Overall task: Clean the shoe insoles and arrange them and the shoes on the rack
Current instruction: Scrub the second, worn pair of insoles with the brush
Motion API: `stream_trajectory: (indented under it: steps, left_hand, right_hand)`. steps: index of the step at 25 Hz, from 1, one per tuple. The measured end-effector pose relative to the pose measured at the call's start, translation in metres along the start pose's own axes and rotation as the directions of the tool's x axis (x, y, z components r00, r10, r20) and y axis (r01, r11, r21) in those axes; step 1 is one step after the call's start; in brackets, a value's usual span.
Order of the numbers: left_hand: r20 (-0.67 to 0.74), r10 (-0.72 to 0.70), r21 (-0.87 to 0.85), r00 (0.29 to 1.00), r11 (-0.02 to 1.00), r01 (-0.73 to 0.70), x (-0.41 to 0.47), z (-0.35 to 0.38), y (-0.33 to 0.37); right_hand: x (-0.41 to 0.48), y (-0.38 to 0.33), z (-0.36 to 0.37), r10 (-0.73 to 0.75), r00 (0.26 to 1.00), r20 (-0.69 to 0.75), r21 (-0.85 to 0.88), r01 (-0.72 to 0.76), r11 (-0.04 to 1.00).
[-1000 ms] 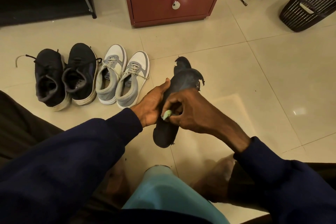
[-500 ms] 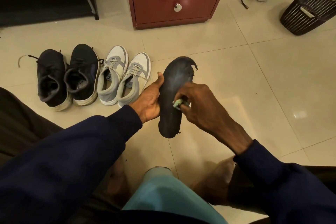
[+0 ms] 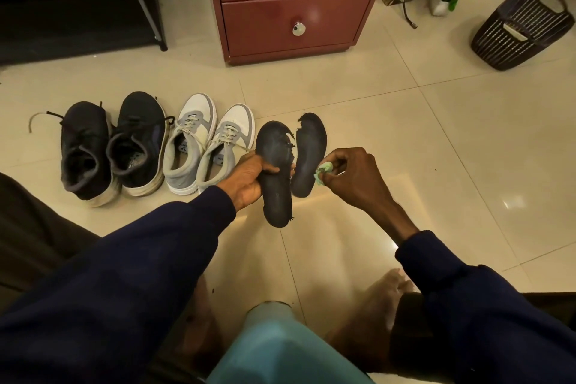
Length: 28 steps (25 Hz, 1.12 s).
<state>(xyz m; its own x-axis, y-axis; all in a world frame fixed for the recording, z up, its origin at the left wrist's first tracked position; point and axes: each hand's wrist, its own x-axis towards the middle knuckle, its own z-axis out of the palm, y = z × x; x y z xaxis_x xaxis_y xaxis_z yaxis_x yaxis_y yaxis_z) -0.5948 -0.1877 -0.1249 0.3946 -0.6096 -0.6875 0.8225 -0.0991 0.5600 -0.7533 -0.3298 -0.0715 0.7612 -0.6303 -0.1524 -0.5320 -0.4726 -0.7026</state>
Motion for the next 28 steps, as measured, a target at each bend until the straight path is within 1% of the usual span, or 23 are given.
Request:
stream_trajectory:
  steps: [4,8,10,12,15,17,19,21,22,24,26,28]
  left_hand:
    - [-0.068,0.067,0.104,0.995,0.993,-0.06,0.031,0.001,0.002]
    - [-0.201,0.167,0.264,0.965,0.958,-0.111,0.069,0.003,0.001]
    - [-0.233,0.189,0.329,0.954,0.939,-0.106,0.091,0.004,0.003]
    - [-0.249,0.2,0.414,0.947,0.907,-0.083,0.114,0.003,0.003]
    - [-0.277,0.225,0.522,0.934,0.852,-0.051,0.138,-0.001,0.001]
    - [-0.251,0.288,0.614,0.924,0.785,-0.078,0.151,-0.01,-0.006]
    - [-0.221,0.379,0.706,0.898,0.698,-0.121,0.164,-0.019,-0.017]
    - [-0.225,0.46,0.765,0.859,0.63,-0.137,0.17,-0.026,-0.029]
    - [-0.236,0.49,0.793,0.839,0.597,-0.125,0.17,-0.027,-0.033]
    - [-0.263,0.516,0.837,0.815,0.542,-0.073,0.169,-0.025,-0.037]
    - [-0.309,0.492,0.844,0.814,0.536,-0.004,0.17,-0.021,-0.036]
    - [-0.359,0.444,0.807,0.821,0.589,0.034,0.169,-0.016,-0.028]
  right_hand:
    - [0.021,0.021,0.018,0.154,0.984,-0.093,0.128,-0.142,0.982]
    - [0.049,0.039,0.04,0.199,0.976,-0.094,0.184,-0.179,0.967]
    - [0.064,0.05,0.055,0.255,0.964,-0.08,0.199,-0.235,0.951]
    - [0.079,0.063,0.07,0.317,0.946,-0.064,0.201,-0.299,0.933]
    - [0.096,0.082,0.094,0.37,0.927,-0.062,0.154,-0.358,0.921]
    - [0.098,0.092,0.11,0.395,0.91,-0.122,0.123,-0.381,0.916]
    - [0.101,0.106,0.128,0.455,0.866,-0.209,0.125,-0.438,0.89]
    - [0.104,0.116,0.145,0.562,0.79,-0.245,0.133,-0.547,0.827]
    - [0.106,0.119,0.152,0.584,0.77,-0.256,0.122,-0.574,0.81]
    - [0.114,0.121,0.16,0.596,0.765,-0.241,0.082,-0.596,0.798]
    - [0.12,0.118,0.161,0.626,0.747,-0.224,0.079,-0.626,0.776]
    - [0.127,0.111,0.149,0.681,0.7,-0.215,0.176,-0.658,0.732]
